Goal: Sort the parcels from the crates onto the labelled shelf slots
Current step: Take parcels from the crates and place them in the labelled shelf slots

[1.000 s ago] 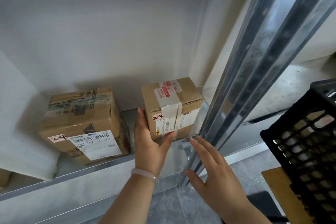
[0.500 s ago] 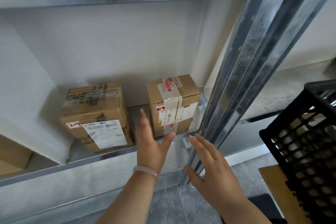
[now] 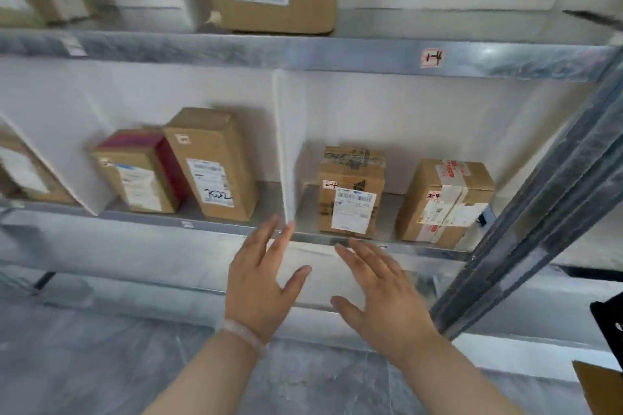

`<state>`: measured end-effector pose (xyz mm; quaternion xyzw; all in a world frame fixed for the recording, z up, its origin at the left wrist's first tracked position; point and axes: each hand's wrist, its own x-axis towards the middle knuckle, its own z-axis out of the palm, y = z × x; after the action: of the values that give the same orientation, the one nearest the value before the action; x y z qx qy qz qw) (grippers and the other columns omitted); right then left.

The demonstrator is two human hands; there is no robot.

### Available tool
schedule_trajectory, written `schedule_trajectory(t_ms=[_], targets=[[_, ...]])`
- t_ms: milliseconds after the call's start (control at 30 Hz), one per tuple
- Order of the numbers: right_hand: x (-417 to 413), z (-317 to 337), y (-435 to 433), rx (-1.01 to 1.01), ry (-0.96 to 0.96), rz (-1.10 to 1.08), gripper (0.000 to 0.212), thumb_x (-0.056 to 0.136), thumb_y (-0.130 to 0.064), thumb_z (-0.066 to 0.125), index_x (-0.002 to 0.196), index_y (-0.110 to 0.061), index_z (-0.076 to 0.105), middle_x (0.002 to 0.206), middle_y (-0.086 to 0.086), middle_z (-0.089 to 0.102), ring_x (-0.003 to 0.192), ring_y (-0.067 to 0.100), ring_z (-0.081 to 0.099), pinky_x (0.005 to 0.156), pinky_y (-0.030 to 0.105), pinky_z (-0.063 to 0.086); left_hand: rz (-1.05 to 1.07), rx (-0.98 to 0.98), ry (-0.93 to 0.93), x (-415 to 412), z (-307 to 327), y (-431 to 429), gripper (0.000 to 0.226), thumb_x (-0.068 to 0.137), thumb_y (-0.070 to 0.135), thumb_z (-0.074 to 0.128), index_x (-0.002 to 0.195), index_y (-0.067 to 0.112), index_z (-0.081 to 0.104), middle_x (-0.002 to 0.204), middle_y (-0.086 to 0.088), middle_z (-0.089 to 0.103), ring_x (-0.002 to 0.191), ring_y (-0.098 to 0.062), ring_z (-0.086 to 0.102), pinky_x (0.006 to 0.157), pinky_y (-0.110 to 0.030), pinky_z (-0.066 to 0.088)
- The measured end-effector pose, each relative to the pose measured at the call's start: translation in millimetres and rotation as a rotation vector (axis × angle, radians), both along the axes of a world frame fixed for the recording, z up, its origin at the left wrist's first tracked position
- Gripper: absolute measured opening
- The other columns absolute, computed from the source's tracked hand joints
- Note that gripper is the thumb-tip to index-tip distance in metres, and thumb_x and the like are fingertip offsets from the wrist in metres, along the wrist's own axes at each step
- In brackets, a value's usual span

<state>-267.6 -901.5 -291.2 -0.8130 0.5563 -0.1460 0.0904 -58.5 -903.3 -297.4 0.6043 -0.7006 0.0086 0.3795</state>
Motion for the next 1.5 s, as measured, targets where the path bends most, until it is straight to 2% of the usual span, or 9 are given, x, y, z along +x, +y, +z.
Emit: schedule_trajectory(t_ms=[167, 333, 467, 667, 900, 1033, 1200, 1400, 1500], targets=[[113, 36, 19, -0.055, -0.037, 0.248, 0.079, 0.085, -0.072, 0.039, 0.138, -0.057, -0.017, 0.158, -0.022, -0.008, 0.145, 0.004, -0.01, 0.105, 0.025, -0.018, 0.229, -0.004, -0.104, 117, 36, 67, 0.069, 0.078, 0.046, 0.071, 0.138, 0.018, 0.054, 0.14, -0.013, 0.056, 0.124, -0.036, 0.056, 0.101, -0.051, 0.048], [257, 51, 85, -0.123, -0.062, 0.534, 0.079, 0.087, -0.068, 0.04, 0.144, -0.052, -0.013, 0.147, -0.027, -0.025, 0.131, -0.008, -0.036, 0.101, 0.018, -0.03, 0.462, 0.035, -0.164, 245, 57, 181, 0.073, 0.073, 0.04, 0.084, 0.137, 0.017, 0.057, 0.139, -0.011, 0.057, 0.126, -0.032, 0.055, 0.099, -0.052, 0.049], [374, 58, 158, -0.167, -0.063, 0.72, 0.08, 0.088, -0.064, 0.042, 0.151, -0.039, -0.001, 0.161, -0.011, -0.001, 0.146, 0.007, -0.01, 0.115, 0.026, -0.016, 0.668, 0.072, -0.186, 338, 70, 292, 0.074, 0.074, 0.042, 0.083, 0.139, 0.018, 0.056, 0.143, -0.011, 0.054, 0.13, -0.033, 0.052, 0.099, -0.057, 0.047], [519, 81, 263, -0.205, -0.144, 0.976, 0.082, 0.085, -0.054, 0.056, 0.152, -0.034, 0.013, 0.159, -0.004, 0.017, 0.148, 0.014, 0.008, 0.12, 0.036, 0.004, 0.924, 0.055, -0.185, 434, 83, 435, 0.072, 0.076, 0.043, 0.081, 0.14, 0.02, 0.056, 0.145, -0.009, 0.052, 0.132, -0.034, 0.05, 0.103, -0.059, 0.043], [646, 90, 354, -0.209, -0.191, 1.232, 0.082, 0.086, -0.058, 0.055, 0.153, -0.033, 0.014, 0.159, -0.006, 0.018, 0.147, 0.012, 0.009, 0.119, 0.042, 0.014, 1.181, 0.036, -0.193, 510, 88, 550, 0.068, 0.076, 0.052, 0.068, 0.136, 0.022, 0.059, 0.141, -0.007, 0.055, 0.128, -0.033, 0.054, 0.102, -0.053, 0.046], [717, 91, 399, -0.194, -0.235, 1.358, 0.078, 0.085, -0.061, 0.048, 0.152, -0.031, 0.02, 0.158, -0.004, 0.022, 0.147, 0.014, 0.013, 0.12, 0.037, 0.009, 1.303, 0.071, -0.189, 554, 86, 599, 0.069, 0.073, 0.046, 0.082, 0.135, 0.023, 0.06, 0.143, -0.006, 0.054, 0.13, -0.032, 0.052, 0.103, -0.056, 0.045], [811, 85, 436, -0.169, -0.263, 1.49, 0.077, 0.087, -0.062, 0.047, 0.152, -0.035, 0.015, 0.159, -0.008, 0.016, 0.147, 0.011, 0.006, 0.121, 0.036, 0.007, 1.421, 0.077, -0.191, 621, 86, 640, 0.066, 0.077, 0.048, 0.076, 0.137, 0.024, 0.058, 0.144, -0.004, 0.053, 0.131, -0.03, 0.051, 0.103, -0.056, 0.045], [932, 96, 470, -0.145, -0.31, 1.588, 0.078, 0.086, -0.059, 0.054, 0.152, -0.033, 0.02, 0.158, -0.006, 0.022, 0.147, 0.013, 0.013, 0.12, 0.038, 0.012, 1.55, 0.109, -0.158, 715, 95, 676, 0.069, 0.081, 0.049, 0.074, 0.142, 0.029, 0.051, 0.149, -0.001, 0.047, 0.139, -0.025, 0.043, 0.11, -0.054, 0.038], [988, 105, 490, -0.137, -0.33, 1.653, 0.078, 0.086, -0.058, 0.055, 0.152, -0.032, 0.02, 0.158, -0.006, 0.022, 0.146, 0.013, 0.013, 0.12, 0.037, 0.015, 1.638, 0.099, -0.139, 757, 101, 697, 0.069, 0.083, 0.051, 0.071, 0.145, 0.03, 0.047, 0.152, 0.002, 0.043, 0.141, -0.022, 0.038, 0.114, -0.046, 0.029]])
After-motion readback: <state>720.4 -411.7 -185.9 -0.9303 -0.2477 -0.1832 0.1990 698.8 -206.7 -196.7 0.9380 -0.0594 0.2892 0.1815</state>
